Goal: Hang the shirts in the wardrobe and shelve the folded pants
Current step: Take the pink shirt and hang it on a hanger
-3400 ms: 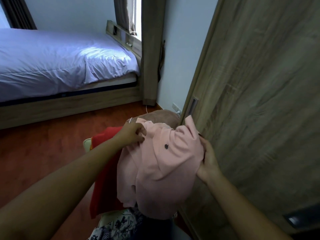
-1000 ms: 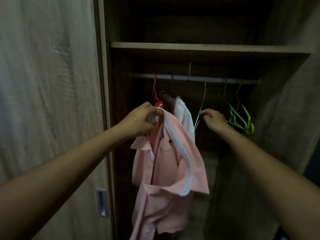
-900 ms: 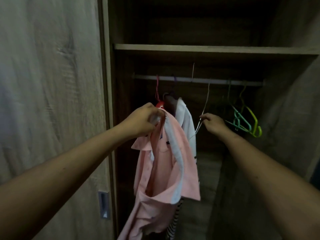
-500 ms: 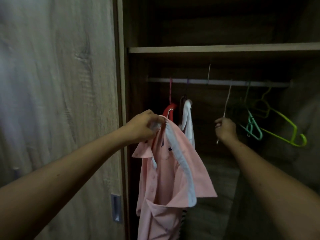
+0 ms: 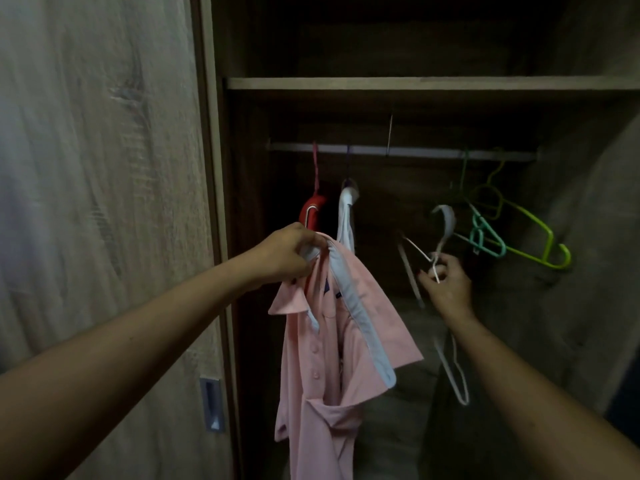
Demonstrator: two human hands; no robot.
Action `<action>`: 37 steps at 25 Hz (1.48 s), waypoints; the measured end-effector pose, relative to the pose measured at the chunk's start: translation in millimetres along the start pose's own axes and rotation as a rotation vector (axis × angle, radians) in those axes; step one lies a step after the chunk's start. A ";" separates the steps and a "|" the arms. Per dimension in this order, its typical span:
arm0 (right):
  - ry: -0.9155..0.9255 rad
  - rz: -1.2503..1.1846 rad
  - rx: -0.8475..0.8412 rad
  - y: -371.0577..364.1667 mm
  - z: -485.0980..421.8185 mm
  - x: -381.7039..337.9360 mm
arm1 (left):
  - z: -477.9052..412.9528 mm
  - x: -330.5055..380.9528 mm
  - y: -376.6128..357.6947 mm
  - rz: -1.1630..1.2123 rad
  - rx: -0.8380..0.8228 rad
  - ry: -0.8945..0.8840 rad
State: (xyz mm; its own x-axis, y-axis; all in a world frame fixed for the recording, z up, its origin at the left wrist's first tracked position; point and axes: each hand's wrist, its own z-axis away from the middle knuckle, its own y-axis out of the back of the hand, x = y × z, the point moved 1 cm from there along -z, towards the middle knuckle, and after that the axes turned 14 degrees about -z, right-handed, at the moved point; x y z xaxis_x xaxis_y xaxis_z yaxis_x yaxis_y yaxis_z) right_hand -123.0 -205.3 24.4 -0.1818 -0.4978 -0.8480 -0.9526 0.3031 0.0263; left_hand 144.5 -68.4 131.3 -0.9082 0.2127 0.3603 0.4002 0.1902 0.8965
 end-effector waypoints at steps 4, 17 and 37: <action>-0.010 -0.202 0.059 13.4 18.4 -12.7 | -0.2 4.7 -11.9 0.030 -0.031 -0.028; -0.091 -1.069 -0.138 -17.0 83.5 -133.4 | 5.4 14.9 -16.8 0.300 -0.163 -0.018; 0.266 0.143 -0.379 -4.8 81.3 -78.4 | 11.2 -14.1 -46.6 0.069 -0.117 -0.169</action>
State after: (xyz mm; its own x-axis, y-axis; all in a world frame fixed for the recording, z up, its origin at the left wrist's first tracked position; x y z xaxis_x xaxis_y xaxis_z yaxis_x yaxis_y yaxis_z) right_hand -84.4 -101.7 47.7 -0.3265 -0.6782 -0.6584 -0.9262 0.0907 0.3659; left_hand 140.0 -69.5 81.5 -0.8420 0.3806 0.3823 0.4346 0.0588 0.8987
